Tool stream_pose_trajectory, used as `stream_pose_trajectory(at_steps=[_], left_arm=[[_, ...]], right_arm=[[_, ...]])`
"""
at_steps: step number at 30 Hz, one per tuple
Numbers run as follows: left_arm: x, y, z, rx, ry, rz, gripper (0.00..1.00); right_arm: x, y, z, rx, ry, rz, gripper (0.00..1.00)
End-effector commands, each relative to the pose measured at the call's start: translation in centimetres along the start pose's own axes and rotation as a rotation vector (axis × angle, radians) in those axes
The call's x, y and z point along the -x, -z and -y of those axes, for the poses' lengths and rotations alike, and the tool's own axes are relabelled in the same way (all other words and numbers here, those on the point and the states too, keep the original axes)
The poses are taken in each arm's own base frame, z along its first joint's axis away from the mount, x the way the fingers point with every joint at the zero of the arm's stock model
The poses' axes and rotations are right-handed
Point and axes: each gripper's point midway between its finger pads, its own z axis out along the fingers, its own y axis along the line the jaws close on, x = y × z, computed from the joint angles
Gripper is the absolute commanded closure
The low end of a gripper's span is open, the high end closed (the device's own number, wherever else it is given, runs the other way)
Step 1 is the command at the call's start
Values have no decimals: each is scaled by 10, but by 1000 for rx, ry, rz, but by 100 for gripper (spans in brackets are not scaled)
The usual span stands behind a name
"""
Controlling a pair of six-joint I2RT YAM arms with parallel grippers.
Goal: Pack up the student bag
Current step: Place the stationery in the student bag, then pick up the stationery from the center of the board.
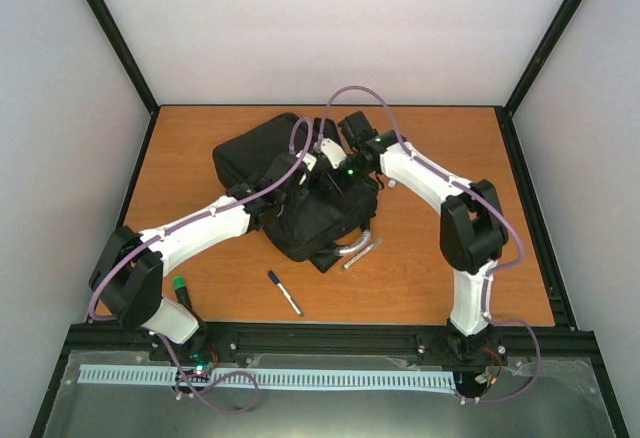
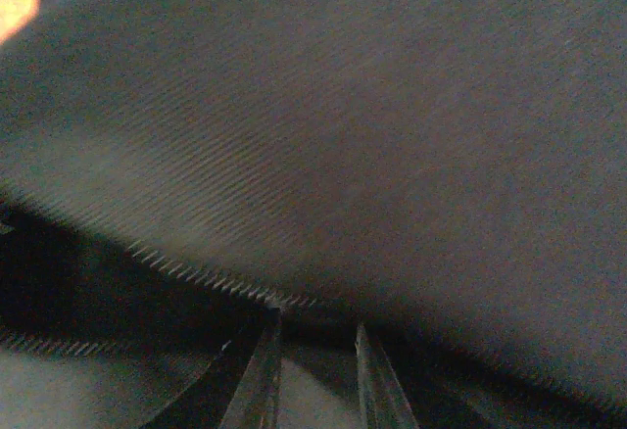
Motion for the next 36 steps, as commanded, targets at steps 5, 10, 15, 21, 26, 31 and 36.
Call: stream_pose_trajectory(at_steps=[5, 10, 15, 21, 26, 31, 36], left_arm=[[37, 15, 3, -26, 43, 122, 99], [34, 9, 5, -24, 30, 87, 99], [37, 4, 8, -32, 25, 51, 99], [36, 5, 15, -74, 52, 24, 99], [25, -4, 28, -130, 68, -28, 99], [20, -11, 31, -143, 102, -51, 99], [21, -8, 23, -115, 115, -46, 99]], right_arm=[[-31, 58, -42, 64, 144, 42, 70], [-71, 77, -40, 34, 224, 11, 70], [-119, 92, -41, 61, 350, -39, 70], [-178, 92, -45, 73, 530, -146, 67], [-200, 80, -36, 55, 587, -203, 63], [-205, 65, -22, 30, 612, -226, 62], [-197, 55, 0, -20, 592, -220, 66]])
